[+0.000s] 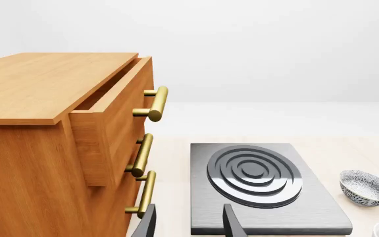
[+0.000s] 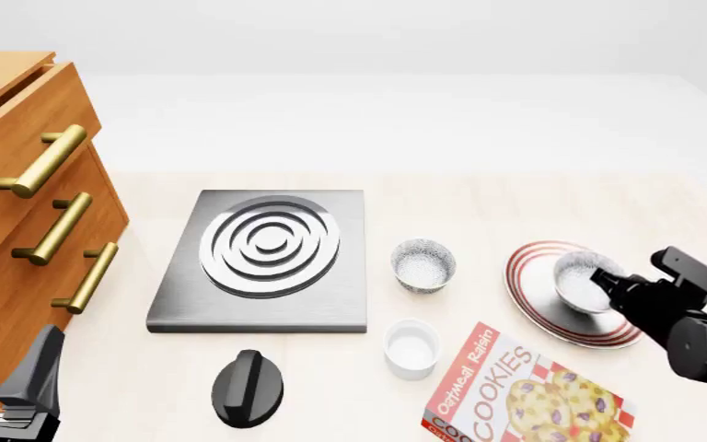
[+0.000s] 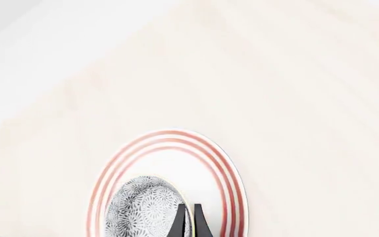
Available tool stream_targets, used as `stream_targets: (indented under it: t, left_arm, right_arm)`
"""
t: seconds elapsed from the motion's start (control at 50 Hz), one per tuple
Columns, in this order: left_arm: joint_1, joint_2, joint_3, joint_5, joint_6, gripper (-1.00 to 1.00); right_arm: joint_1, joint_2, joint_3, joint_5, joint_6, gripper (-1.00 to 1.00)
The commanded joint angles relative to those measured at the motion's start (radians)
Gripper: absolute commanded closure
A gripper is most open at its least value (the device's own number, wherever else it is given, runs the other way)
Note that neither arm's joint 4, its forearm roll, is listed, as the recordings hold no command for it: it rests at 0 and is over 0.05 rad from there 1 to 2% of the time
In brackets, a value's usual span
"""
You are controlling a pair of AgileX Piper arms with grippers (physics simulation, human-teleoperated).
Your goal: Pick the akita bowl next to the plate and place it on the plate.
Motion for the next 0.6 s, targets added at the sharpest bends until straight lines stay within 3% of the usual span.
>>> stream_targets:
  t: [0.02,0.6]
  left_arm:
    - [0.000,0.000,0.000,0.000,0.000,-1.00]
    - [0.000,0.000,0.000,0.000,0.000,-1.00]
  right_arm:
    - [-0.007,0.032,-0.014,-0.015,-0.005,1.00]
    - [-0.012,0.054,-0.020,-0.014,-0.011,1.00]
